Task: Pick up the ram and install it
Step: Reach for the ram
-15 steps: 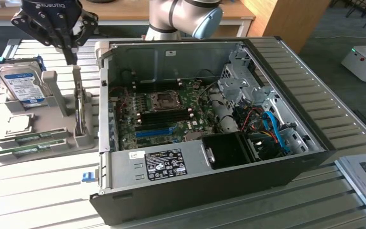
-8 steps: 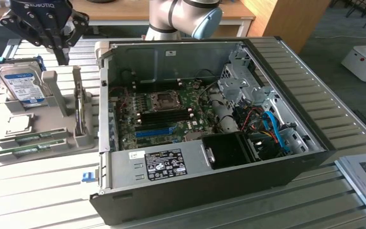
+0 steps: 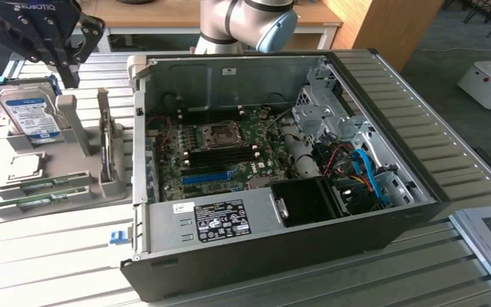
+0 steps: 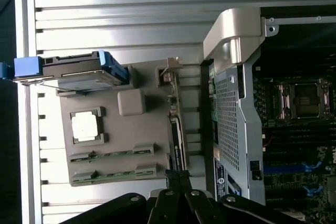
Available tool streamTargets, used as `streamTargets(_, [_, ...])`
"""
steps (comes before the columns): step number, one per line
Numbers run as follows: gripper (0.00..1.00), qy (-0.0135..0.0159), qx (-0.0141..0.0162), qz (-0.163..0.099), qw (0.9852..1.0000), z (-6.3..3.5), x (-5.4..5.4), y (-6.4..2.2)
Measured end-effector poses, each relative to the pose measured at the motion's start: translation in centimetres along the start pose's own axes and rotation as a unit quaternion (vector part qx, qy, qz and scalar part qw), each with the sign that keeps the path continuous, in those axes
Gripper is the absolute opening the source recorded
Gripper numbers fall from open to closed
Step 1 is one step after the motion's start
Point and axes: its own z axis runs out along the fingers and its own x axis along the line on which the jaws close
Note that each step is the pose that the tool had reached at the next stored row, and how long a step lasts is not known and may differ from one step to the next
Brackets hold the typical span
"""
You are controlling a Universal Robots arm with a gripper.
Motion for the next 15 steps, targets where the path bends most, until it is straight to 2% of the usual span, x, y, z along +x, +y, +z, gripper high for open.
streamTargets(15, [0.10,0.0015,0.0001,0.000,1.0000,0.04,3.3,-0.24])
